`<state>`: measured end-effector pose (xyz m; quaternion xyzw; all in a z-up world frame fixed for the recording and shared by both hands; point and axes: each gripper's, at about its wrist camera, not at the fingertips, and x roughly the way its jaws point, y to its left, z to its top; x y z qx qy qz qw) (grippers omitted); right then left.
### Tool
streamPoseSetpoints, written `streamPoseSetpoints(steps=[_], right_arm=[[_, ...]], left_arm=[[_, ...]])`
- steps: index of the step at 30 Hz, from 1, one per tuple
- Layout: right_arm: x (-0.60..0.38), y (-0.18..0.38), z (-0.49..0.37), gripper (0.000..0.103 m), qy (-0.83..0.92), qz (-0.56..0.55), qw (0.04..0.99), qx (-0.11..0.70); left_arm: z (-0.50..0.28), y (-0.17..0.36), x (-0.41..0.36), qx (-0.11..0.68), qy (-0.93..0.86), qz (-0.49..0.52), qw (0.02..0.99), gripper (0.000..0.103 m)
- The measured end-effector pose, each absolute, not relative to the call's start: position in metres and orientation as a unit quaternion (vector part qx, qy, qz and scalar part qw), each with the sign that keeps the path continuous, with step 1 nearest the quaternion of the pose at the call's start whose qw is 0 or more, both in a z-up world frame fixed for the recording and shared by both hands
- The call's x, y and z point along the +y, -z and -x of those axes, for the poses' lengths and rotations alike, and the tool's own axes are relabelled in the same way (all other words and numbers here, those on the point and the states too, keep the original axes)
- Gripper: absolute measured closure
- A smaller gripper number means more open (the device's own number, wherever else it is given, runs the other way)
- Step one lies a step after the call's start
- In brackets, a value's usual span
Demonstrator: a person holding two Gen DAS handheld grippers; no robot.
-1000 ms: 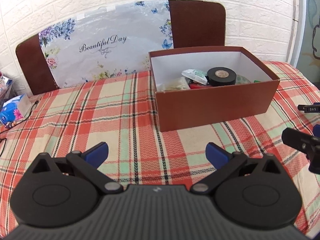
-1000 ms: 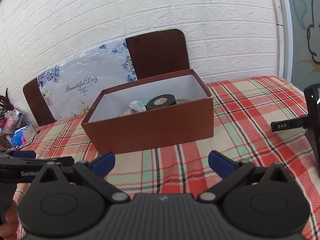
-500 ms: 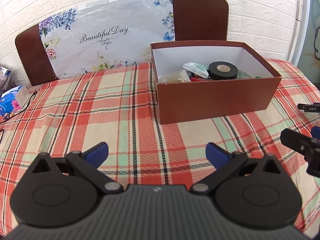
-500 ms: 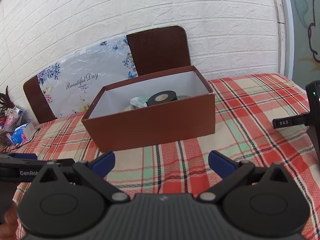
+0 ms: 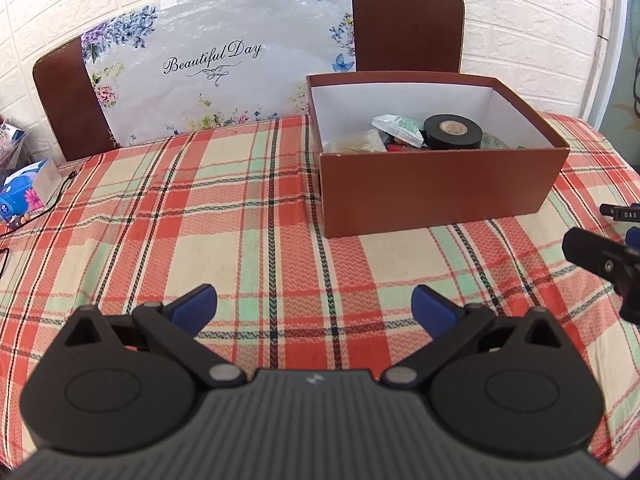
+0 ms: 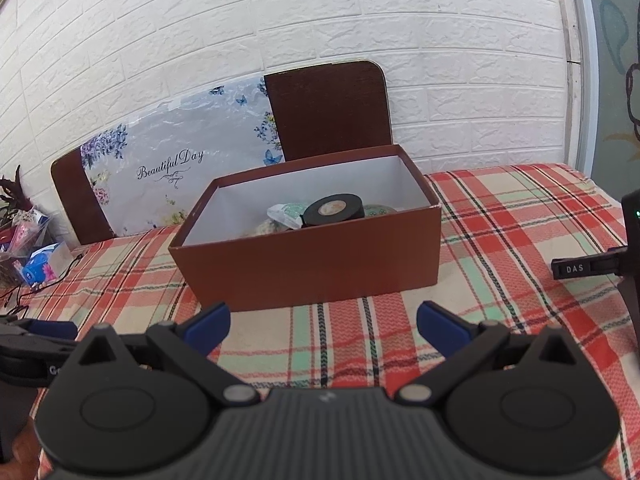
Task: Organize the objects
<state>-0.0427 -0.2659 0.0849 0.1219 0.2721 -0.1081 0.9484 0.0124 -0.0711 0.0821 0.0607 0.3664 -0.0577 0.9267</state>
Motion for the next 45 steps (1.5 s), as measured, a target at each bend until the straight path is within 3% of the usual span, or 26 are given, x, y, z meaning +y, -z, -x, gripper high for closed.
streamPoseSetpoints(steps=[45], right_arm=[[-0.247, -0.089, 0.029, 0.0, 0.094, -0.111, 0.95, 0.276]], left_arm=[[-0.014, -0.084, -0.062, 0.361, 0.054, -0.047, 0.93, 0.0]])
